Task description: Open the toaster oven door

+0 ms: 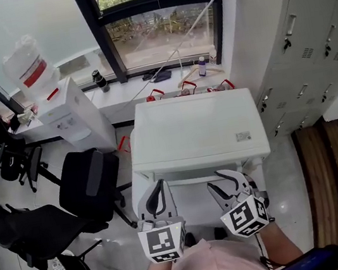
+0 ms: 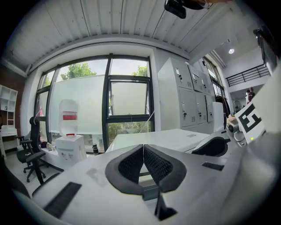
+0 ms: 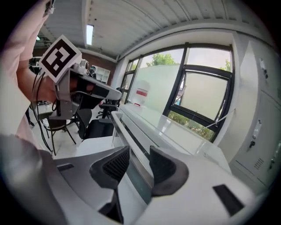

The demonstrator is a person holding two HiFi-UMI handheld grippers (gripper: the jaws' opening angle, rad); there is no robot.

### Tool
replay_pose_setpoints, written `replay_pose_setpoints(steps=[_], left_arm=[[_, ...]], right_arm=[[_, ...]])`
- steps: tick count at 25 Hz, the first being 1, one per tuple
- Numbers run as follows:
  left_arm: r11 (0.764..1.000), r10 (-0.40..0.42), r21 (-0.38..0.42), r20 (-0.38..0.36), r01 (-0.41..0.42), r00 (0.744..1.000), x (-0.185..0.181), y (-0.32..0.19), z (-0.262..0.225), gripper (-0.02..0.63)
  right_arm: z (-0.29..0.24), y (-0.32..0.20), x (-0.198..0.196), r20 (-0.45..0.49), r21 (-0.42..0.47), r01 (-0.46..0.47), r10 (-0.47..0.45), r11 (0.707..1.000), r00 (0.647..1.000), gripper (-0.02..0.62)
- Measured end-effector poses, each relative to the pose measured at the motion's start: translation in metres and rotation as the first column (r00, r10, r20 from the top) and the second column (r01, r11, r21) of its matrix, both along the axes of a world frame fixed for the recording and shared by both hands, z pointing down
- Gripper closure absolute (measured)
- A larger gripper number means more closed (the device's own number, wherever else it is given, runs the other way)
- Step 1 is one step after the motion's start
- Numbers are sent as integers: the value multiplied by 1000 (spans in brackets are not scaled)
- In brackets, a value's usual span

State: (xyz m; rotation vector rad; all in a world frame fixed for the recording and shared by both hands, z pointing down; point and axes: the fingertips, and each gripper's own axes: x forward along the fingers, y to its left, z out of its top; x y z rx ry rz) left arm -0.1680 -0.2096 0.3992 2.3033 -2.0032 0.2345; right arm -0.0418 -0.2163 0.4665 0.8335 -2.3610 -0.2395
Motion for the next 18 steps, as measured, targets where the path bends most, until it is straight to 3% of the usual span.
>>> replay_pose_setpoints(steps=[5,18], left_arm=[[1000,6,-10,-20,-6,1000,-4,2,5,592],[998,27,-53,-37,-29,999,-5,20,22,592]], right_arm=[[1,1,1,-33,-20,19,-20,1000,999,479],[10,42,0,-43,-55,26,-28,998,999,487]])
